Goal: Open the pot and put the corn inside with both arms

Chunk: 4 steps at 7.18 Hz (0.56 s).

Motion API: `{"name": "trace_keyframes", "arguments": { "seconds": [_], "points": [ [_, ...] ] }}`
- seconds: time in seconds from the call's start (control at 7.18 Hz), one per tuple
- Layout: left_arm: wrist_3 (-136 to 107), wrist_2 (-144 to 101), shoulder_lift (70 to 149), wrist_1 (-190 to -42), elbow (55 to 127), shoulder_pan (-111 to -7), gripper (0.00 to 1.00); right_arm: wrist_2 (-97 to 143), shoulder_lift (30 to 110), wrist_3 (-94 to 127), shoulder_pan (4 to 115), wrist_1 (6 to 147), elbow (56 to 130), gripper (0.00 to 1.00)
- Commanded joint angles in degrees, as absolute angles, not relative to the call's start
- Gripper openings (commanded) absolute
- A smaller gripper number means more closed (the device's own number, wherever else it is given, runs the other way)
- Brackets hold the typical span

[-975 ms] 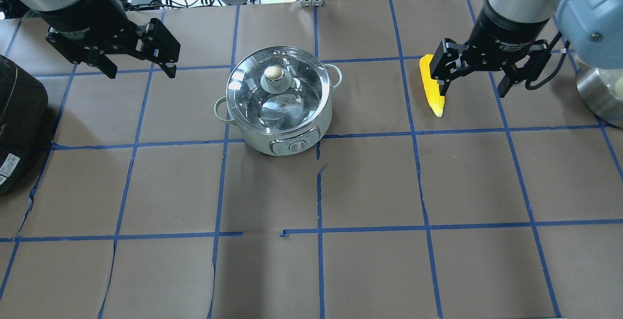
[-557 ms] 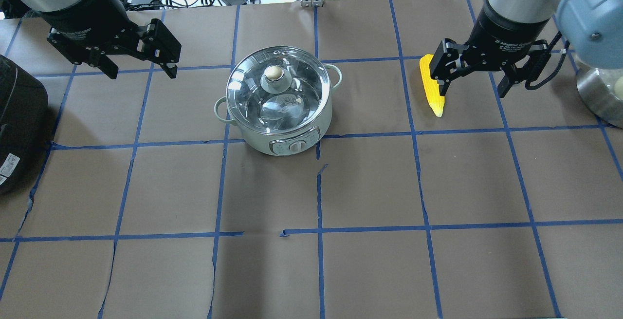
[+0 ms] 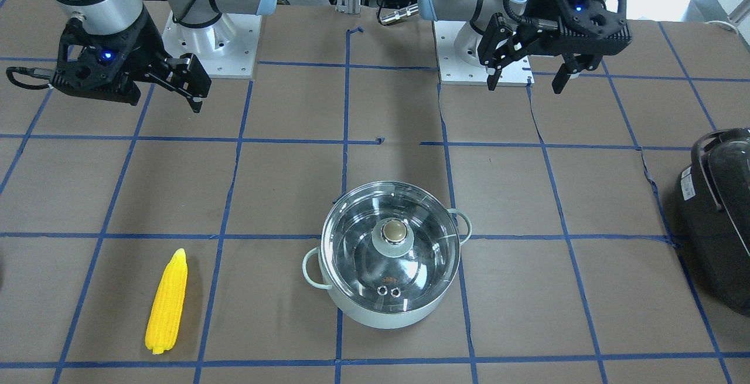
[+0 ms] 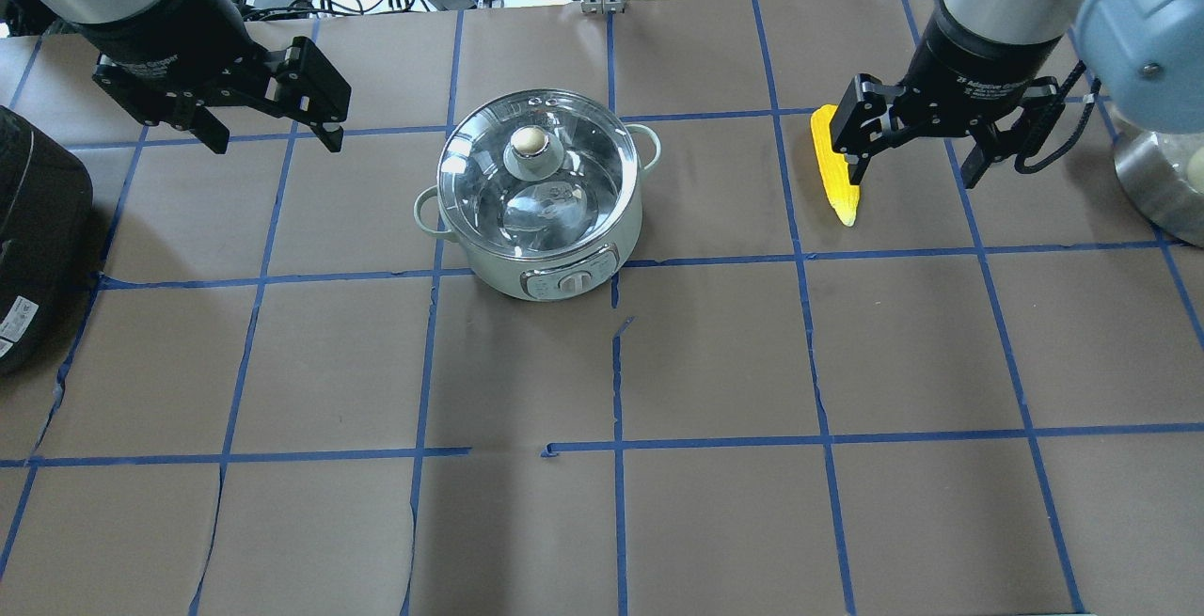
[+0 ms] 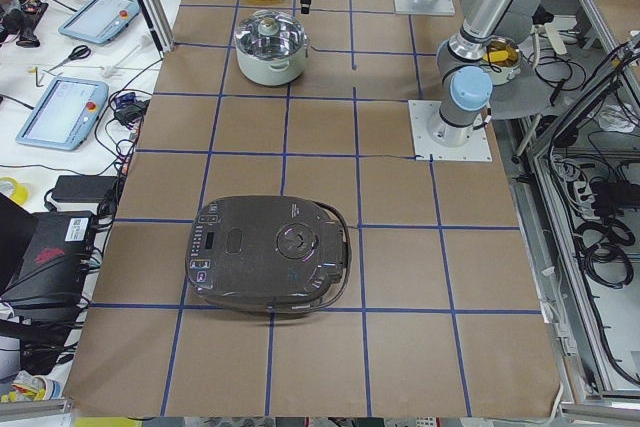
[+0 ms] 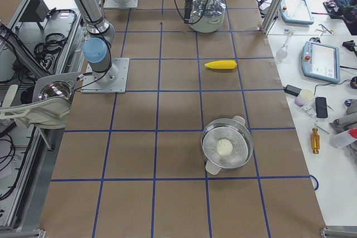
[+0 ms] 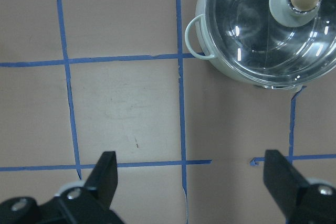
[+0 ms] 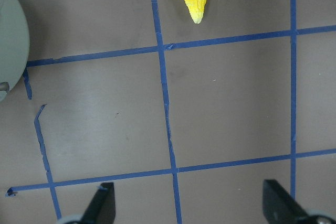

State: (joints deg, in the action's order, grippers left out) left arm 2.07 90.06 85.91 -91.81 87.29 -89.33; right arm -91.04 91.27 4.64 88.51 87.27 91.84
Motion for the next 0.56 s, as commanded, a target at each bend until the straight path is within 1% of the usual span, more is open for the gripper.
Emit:
{"name": "trace_keyframes", "arguments": {
  "seconds": [0.0,0.42],
  "points": [
    [1.9,90.0,85.9,-91.9,87.4,-89.5,1.0,-90.8,91.2,4.7,88.5,87.4,91.8,1.0],
    [2.5,90.0,86.0,-91.8,87.4,-89.4,1.0,-90.3,91.4,4.6,88.5,87.4,91.8,1.0]
  ]
}}
